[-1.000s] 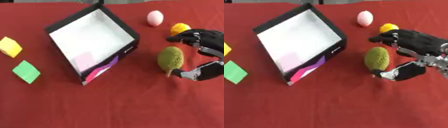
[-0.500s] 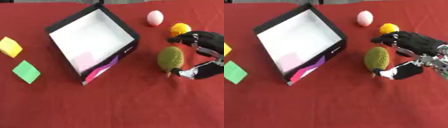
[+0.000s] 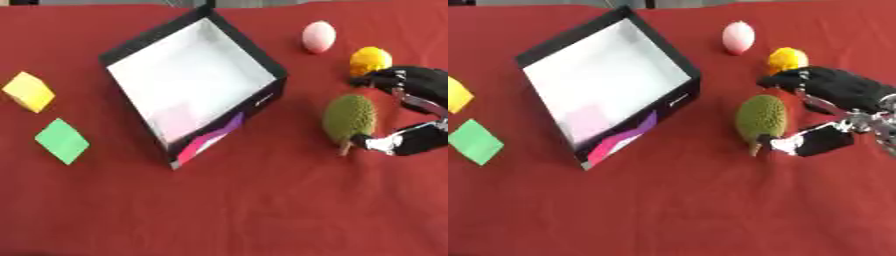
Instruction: Pick up objects on the table and place them in the box.
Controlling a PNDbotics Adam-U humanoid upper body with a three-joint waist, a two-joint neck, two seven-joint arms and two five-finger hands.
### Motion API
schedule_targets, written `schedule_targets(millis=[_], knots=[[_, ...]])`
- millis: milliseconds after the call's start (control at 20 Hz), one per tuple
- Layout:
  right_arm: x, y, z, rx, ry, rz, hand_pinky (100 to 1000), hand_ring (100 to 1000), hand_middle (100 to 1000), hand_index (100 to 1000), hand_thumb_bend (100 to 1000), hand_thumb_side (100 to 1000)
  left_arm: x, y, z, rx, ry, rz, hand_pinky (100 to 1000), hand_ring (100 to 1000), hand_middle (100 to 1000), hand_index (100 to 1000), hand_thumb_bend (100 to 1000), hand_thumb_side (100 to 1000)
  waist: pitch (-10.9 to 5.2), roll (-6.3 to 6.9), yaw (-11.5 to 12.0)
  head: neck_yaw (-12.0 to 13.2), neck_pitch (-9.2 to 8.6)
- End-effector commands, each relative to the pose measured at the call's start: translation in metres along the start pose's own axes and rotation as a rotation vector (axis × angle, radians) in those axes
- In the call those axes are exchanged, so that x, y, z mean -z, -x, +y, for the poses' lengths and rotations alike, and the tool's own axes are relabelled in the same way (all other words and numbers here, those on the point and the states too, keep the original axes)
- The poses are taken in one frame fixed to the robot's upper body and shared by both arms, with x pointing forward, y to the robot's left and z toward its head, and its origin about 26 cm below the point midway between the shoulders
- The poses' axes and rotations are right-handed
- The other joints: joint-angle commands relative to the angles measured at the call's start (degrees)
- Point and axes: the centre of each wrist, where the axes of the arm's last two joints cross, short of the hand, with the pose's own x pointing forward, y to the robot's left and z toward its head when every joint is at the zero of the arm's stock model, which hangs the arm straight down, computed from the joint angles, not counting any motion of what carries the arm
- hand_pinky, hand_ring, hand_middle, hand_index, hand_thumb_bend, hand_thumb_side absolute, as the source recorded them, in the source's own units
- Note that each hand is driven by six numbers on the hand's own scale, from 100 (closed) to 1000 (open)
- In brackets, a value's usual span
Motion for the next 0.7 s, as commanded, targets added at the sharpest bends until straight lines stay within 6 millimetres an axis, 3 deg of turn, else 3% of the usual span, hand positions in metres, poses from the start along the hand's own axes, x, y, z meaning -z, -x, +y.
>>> schedule_targets(millis=[50,700], knots=[[0.0,0.005,-0.006,-0.023,-0.011,0.008,926,853,814,953,452,636,0.007,-0.009,0.003,0.015,0.011,-0.032,687,854,680,727,100,725,-1.08,0.06,0.09,0.03,-0.02],[0.008,0.018,0.001,0.03,-0.09,0.009,919,830,789,964,452,542,0.007,-0.008,0.0,0.013,0.024,-0.023,688,856,680,726,100,724,-0.87,0.13,0.49,-0.5,-0.12]])
